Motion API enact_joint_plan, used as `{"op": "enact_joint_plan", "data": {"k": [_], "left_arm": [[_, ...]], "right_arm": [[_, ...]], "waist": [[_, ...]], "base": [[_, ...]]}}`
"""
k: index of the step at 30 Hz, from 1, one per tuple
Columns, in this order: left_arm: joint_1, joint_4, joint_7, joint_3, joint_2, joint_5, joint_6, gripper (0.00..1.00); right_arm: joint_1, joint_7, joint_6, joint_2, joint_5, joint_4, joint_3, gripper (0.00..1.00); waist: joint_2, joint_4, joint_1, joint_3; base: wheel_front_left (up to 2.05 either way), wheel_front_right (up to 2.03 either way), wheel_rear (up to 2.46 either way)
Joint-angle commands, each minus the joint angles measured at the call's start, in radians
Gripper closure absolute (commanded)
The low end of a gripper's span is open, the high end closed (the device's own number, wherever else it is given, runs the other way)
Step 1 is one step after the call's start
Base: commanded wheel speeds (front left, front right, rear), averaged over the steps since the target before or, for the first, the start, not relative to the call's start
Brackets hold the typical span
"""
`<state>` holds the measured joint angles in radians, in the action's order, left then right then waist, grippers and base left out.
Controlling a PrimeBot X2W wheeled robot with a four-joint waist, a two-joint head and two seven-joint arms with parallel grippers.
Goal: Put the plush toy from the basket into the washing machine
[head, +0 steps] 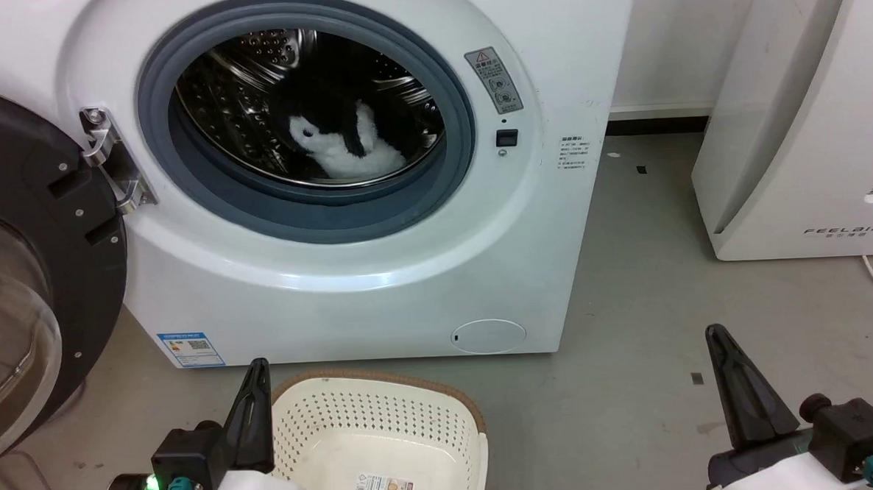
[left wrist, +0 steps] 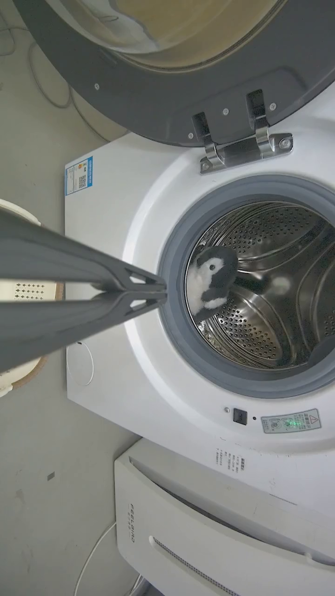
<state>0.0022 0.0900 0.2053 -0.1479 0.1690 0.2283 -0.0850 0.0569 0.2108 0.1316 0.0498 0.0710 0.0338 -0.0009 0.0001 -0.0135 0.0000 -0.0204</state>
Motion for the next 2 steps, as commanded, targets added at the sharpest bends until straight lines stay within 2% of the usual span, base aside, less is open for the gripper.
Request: {"op": "enact_joint_plan", "data": {"k": [1, 2], "left_arm": [[0.000, -0.007, -0.004, 0.005, -0.005, -0.011, 0.004, 1.00], [0.000, -0.008, -0.006, 0.007, -0.006, -0.013, 0.005, 1.00]], "right_arm": [[-0.010, -0.008, 0.000, 0.000, -0.007, -0.004, 0.000, 1.00], [-0.011, -0.010, 0.000, 0.000, -0.008, -0.004, 0.000, 1.00]], "waist": [[-0.0001, 0.000, 0.0000, 0.000], [-0.0001, 0.000, 0.0000, 0.000]], "base": [[0.00, 0.00, 0.00], [0.00, 0.00, 0.00]]}}
